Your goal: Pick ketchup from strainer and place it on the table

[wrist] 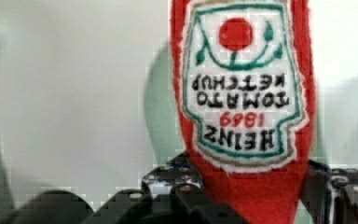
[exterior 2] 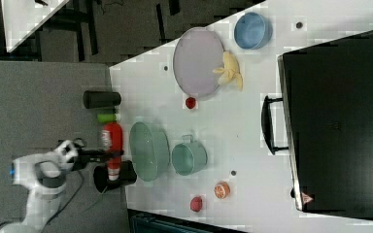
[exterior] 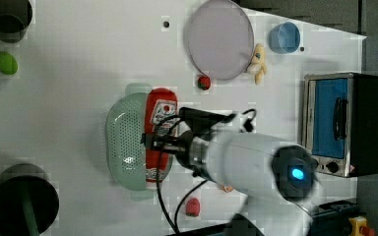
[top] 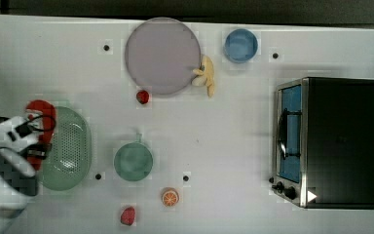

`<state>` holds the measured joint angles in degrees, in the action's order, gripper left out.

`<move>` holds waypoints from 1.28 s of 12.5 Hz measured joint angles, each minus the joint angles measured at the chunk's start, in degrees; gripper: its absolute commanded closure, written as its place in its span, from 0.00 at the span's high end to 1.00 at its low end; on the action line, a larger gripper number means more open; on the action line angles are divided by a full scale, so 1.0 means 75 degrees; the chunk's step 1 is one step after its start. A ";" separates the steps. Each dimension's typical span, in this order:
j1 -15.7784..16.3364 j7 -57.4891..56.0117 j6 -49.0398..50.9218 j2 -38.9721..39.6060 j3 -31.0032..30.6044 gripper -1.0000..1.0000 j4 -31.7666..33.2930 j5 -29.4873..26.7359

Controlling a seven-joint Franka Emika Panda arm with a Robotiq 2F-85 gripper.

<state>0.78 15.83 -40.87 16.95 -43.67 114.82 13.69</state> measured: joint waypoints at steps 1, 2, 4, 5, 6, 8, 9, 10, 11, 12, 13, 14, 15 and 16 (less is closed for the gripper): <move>-0.0008 -0.0054 0.0224 -0.0274 -0.0034 0.60 -0.0179 -0.0013; -0.0004 -0.0160 0.0500 -0.0460 -0.0041 0.60 -0.0343 -0.0026; -0.0118 -0.0488 0.1059 -0.0647 -0.0026 0.60 -0.0507 -0.0071; -0.0243 -0.0700 0.1220 -0.0677 0.0019 0.60 -0.0500 -0.0090; -0.0333 -0.0911 0.1298 -0.0648 0.0183 0.60 -0.0507 -0.0090; -0.0708 -0.1350 0.1320 -0.0546 0.0563 0.60 -0.0515 -0.0090; -0.0935 -0.1531 0.1261 -0.0543 0.0821 0.60 -0.0515 -0.0064; -0.1218 -0.1664 0.1190 -0.0536 0.1082 0.60 -0.0515 -0.0069; -0.1518 -0.1795 0.1100 -0.0517 0.1369 0.60 -0.0515 -0.0076; -0.1809 -0.1928 0.1044 -0.0499 0.1645 0.60 -0.0515 -0.0063; -0.2095 -0.2083 0.1041 -0.0496 0.1910 0.60 -0.0515 -0.0061; -0.2347 -0.2295 0.1048 -0.0497 0.2177 0.60 -0.0515 -0.0084; -0.2521 -0.2581 0.1015 -0.0484 0.2462 0.60 -0.0507 -0.0052; -0.2700 -0.2878 0.0992 -0.0459 0.2665 0.60 -0.0500 -0.0026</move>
<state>-19.47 -5.75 -33.43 13.51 -23.68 111.07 13.49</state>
